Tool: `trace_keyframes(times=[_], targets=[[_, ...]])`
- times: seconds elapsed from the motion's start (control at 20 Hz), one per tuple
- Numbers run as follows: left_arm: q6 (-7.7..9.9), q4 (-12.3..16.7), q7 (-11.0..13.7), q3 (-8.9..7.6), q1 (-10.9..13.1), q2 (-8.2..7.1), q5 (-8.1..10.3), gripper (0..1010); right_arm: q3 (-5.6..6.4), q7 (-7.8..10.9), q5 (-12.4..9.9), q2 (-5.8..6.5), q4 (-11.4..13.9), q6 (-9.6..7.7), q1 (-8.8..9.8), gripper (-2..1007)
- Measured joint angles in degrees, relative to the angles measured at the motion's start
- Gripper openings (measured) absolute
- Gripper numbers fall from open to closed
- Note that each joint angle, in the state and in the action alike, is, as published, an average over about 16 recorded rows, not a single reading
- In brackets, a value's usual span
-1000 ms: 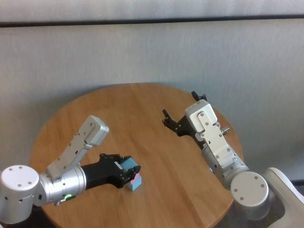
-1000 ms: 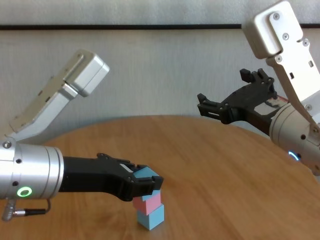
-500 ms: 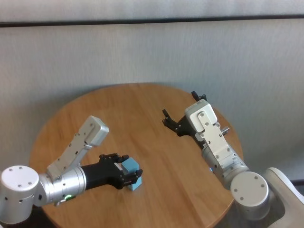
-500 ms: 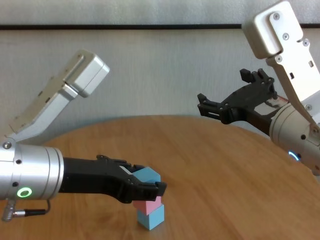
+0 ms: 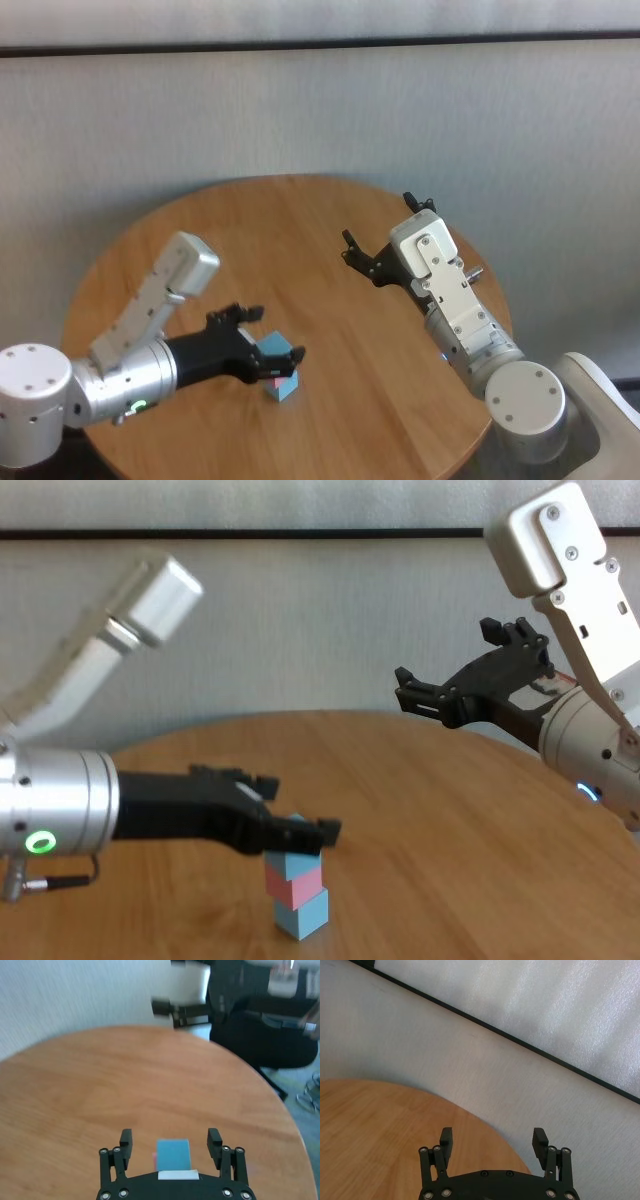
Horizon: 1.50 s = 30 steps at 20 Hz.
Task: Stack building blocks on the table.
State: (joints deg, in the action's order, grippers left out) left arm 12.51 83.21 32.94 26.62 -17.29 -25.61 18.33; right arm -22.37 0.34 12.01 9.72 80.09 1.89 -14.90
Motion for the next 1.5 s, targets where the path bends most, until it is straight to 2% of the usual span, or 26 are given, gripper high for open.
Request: trace_keyframes(times=[0.15, 0.35, 0.6, 0.85, 1.0, 1.25, 1.5], targets=[[-1.53, 1.0, -1.8, -1.60, 1.2, 0.15, 1.56, 961, 0.00, 0.00, 0.0, 0.00, 0.0, 0.00, 0.00, 1005], [-4.64, 2.5, -6.0, -4.58, 3.6, 0.88, 3.30, 997, 0.00, 0.00, 0.0, 0.00, 0.0, 0.00, 0.00, 1005], [-8.82, 4.1, -12.9, -8.36, 6.9, 2.45, 3.55, 1003, 0.00, 0.00, 0.0, 0.00, 0.0, 0.00, 0.00, 1005], [-12.41, 4.9, -20.7, -11.34, 10.0, 4.34, 0.80, 1003, 0.00, 0.00, 0.0, 0.00, 0.0, 0.00, 0.00, 1005], [-13.64, 5.1, -23.9, -12.31, 11.1, 5.17, -1.52, 1003, 0.00, 0.00, 0.0, 0.00, 0.0, 0.00, 0.00, 1004], [-14.28, 5.0, -27.1, -12.86, 12.0, 5.85, -4.62, 1003, 0.00, 0.00, 0.0, 0.00, 0.0, 0.00, 0.00, 1005], [-14.32, 4.7, -28.3, -12.86, 12.2, 6.02, -6.15, 1003, 0.00, 0.00, 0.0, 0.00, 0.0, 0.00, 0.00, 1005]])
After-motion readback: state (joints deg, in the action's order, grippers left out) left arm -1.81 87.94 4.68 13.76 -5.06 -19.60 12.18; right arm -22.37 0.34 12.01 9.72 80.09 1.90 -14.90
